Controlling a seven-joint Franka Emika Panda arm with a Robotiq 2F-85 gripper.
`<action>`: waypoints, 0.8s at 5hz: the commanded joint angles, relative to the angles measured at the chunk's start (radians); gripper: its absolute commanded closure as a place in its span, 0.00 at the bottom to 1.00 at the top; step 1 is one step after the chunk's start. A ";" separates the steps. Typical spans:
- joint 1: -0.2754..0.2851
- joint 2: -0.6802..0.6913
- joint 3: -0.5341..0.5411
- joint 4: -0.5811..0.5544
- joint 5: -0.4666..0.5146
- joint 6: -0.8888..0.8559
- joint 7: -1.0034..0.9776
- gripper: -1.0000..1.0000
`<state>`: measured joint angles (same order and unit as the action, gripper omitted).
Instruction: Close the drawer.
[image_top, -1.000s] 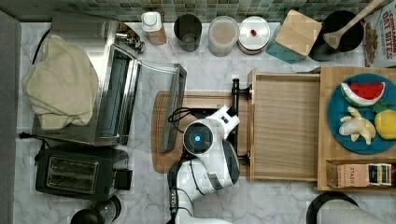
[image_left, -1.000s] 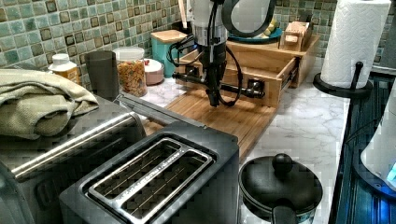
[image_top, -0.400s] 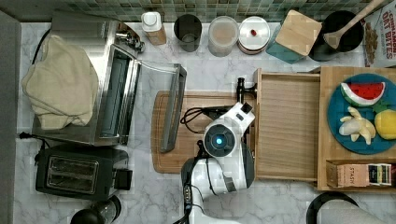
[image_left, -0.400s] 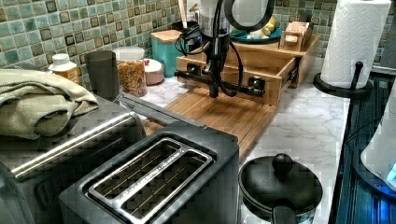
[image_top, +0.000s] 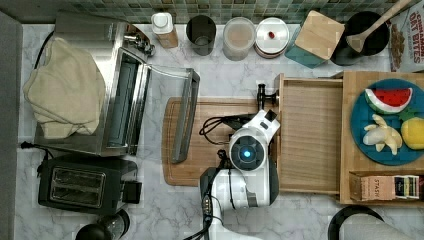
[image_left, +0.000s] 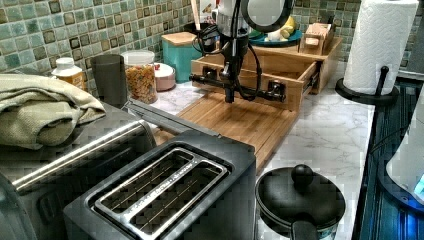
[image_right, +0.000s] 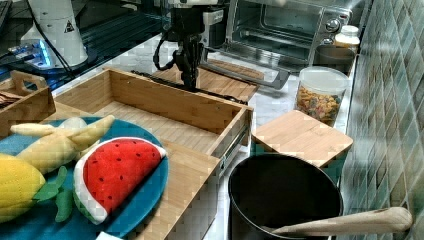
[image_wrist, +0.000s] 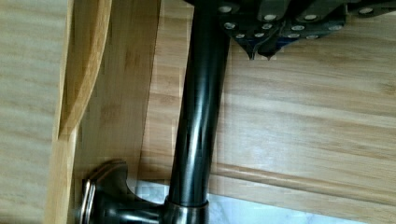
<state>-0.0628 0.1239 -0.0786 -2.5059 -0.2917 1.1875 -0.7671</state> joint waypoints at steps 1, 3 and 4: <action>-0.216 0.009 -0.160 0.130 0.240 0.026 -0.365 1.00; -0.336 0.061 -0.163 0.163 0.419 0.123 -0.667 1.00; -0.385 0.107 -0.164 0.234 0.433 0.101 -0.764 1.00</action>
<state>-0.3364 0.1865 -0.1320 -2.4258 0.0986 1.2480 -1.4492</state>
